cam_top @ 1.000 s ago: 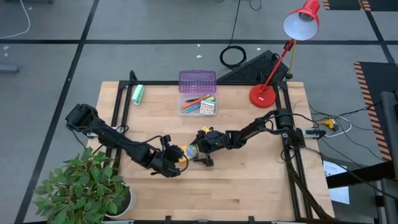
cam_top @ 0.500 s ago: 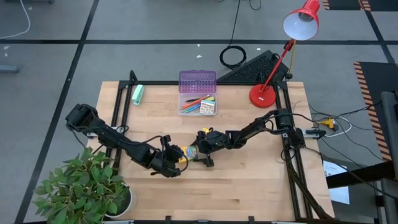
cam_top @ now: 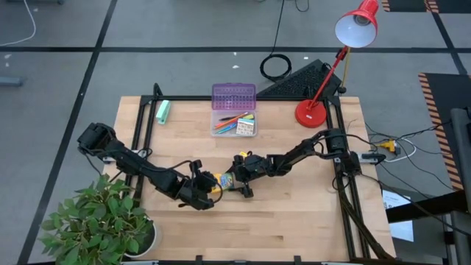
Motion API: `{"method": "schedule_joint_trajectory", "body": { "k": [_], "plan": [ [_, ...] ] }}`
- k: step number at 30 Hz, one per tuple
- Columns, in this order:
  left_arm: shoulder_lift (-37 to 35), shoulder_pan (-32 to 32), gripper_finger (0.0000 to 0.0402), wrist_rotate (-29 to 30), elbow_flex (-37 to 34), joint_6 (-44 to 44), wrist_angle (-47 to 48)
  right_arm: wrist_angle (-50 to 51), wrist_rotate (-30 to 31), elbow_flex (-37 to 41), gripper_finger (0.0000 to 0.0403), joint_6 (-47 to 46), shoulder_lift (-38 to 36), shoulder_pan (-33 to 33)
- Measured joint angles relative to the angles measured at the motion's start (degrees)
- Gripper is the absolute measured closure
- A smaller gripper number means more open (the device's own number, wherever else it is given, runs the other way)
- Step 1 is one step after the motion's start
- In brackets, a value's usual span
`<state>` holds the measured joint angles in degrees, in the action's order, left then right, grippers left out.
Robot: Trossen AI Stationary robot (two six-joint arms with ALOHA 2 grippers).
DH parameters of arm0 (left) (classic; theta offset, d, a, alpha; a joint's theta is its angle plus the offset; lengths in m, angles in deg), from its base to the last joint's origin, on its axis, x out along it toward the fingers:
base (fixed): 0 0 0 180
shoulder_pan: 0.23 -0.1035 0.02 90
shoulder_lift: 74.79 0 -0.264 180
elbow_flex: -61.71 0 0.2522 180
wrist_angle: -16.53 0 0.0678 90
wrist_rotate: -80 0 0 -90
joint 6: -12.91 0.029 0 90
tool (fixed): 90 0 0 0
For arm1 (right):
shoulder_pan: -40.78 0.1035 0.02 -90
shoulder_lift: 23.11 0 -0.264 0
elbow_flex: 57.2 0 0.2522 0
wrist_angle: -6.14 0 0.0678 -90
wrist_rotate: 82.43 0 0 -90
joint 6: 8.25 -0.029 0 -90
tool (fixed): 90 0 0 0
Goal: Pack school essentials
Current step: Put the yellow crayon box into the purple supply box
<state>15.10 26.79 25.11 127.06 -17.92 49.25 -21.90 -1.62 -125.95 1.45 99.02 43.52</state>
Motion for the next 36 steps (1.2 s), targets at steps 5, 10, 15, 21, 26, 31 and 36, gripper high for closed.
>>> {"method": "schedule_joint_trajectory", "body": {
  "k": [5,10,15,21,26,31,36],
  "plan": [
    [0.0,0.0,0.0378,0.0,0.0,-0.2,0.0,0.3,0.2,0.0,0.0057,0.0,-0.6,0.0],
    [0.0,0.0,0.0378,0.0,0.0,-0.3,0.0,2.2,0.2,0.2,0.0058,0.2,-2.3,0.0],
    [-0.6,0.0,0.0378,1.0,0.0,-0.9,1.3,4.3,0.2,0.2,0.0058,0.2,-4.6,0.0],
    [-4.1,0.2,0.0378,3.1,0.0,-2.4,6.1,4.6,0.2,0.4,0.0058,-0.5,-7.0,0.0],
    [-6.2,0.4,0.0378,5.0,0.0,-5.0,11.3,7.3,0.2,0.9,0.0058,-0.5,-10.3,-0.1],
    [-7.0,0.7,0.0378,7.7,0.0,-8.1,15.4,10.0,0.3,0.9,0.0058,-0.2,-14.2,-0.1],
    [-7.0,0.8,0.0378,8.3,0.0,-9.5,15.6,12.6,0.4,0.8,0.0058,0.0,-15.6,-0.1]
  ]
}}
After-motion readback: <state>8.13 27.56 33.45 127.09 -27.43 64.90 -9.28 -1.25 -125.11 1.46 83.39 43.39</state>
